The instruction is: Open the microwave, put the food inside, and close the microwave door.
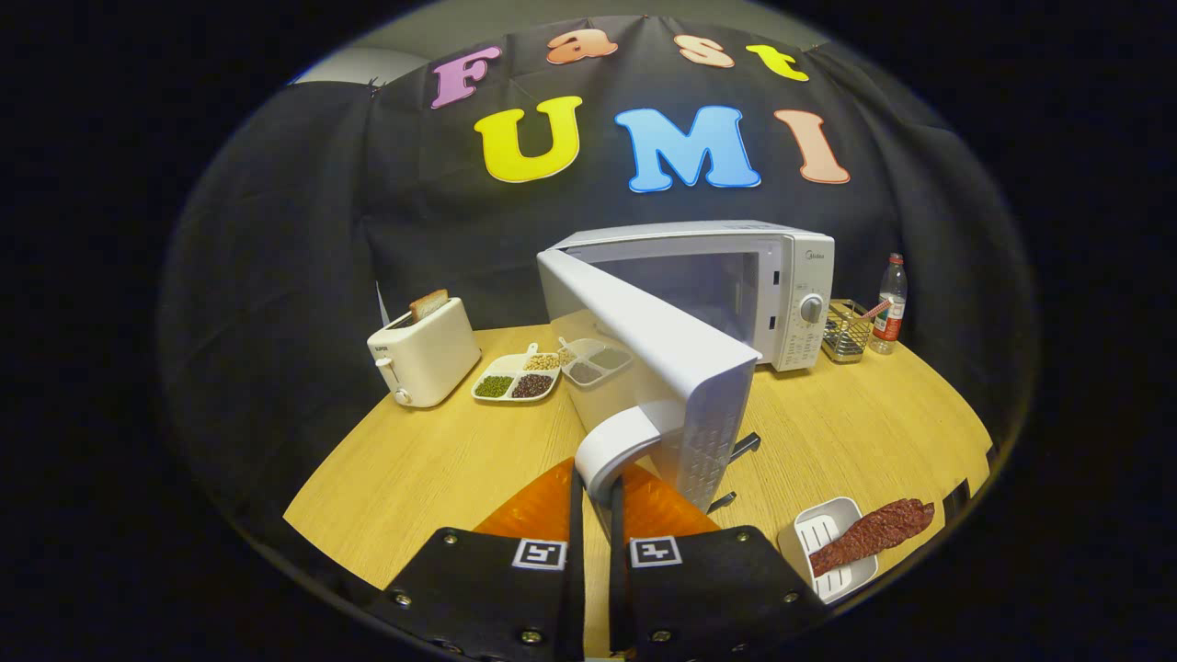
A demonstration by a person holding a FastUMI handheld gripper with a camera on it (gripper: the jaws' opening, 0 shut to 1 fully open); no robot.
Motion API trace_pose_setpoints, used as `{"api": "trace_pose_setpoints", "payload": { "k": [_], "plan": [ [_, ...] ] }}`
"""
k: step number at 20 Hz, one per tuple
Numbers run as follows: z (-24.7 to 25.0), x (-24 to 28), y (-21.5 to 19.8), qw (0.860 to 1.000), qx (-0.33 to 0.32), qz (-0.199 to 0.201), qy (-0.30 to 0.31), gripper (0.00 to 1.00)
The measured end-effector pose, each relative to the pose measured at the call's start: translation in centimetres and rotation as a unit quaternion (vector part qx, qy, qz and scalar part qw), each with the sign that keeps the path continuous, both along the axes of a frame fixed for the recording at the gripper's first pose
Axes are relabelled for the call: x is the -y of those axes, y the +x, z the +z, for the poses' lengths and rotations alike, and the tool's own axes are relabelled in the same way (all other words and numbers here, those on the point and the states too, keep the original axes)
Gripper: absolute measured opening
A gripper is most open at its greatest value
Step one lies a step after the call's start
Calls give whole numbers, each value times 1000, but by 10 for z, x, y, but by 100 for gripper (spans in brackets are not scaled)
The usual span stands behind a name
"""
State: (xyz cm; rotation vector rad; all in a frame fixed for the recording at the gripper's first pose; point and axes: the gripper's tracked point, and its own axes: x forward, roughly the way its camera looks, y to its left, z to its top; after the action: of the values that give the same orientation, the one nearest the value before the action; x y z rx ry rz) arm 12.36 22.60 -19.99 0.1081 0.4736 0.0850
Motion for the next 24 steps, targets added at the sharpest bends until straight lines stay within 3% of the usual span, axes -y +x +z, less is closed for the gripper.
{"api": "trace_pose_setpoints", "payload": {
  "k": [14, 15, 20, 24],
  "plan": [
    [-2, -59, -17, 999, 4, -1, -32, 14],
    [-1, -66, -21, 1000, 3, 8, -26, 18],
    [2, -105, -32, 996, -2, 90, -3, 18],
    [25, -144, -58, 980, 14, 195, 39, 29]
  ]
}}
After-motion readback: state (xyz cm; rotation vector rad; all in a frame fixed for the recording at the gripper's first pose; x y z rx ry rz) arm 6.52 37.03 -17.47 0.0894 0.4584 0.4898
